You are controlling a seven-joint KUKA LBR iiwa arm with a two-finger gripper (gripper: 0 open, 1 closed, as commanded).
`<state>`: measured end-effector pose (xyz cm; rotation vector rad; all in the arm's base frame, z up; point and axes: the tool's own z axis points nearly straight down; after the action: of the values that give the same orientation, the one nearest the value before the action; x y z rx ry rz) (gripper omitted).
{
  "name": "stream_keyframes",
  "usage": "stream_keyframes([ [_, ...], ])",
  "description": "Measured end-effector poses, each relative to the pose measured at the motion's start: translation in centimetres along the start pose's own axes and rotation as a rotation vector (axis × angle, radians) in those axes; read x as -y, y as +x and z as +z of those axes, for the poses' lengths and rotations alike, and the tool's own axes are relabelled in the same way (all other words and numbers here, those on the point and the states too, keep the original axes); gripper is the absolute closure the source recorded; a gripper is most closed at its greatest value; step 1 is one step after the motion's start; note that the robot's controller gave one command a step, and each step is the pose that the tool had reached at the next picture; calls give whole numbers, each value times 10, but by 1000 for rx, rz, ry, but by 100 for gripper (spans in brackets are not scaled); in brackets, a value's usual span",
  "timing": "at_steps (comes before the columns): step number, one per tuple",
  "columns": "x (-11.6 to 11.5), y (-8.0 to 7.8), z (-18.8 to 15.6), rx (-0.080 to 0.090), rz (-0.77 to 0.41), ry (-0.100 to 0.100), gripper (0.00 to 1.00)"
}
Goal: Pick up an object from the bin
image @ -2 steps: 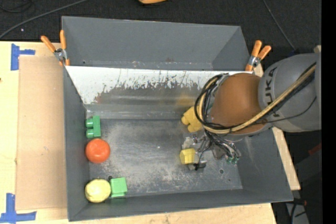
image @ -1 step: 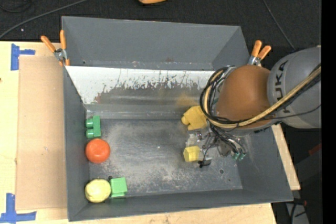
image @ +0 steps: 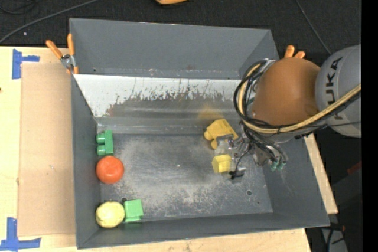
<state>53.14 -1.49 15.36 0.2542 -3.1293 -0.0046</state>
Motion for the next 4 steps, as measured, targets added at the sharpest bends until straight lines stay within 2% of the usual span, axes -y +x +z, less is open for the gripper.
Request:
stream_keyframes([
  [4, -2, -1, -67, 2, 6, -1, 100],
])
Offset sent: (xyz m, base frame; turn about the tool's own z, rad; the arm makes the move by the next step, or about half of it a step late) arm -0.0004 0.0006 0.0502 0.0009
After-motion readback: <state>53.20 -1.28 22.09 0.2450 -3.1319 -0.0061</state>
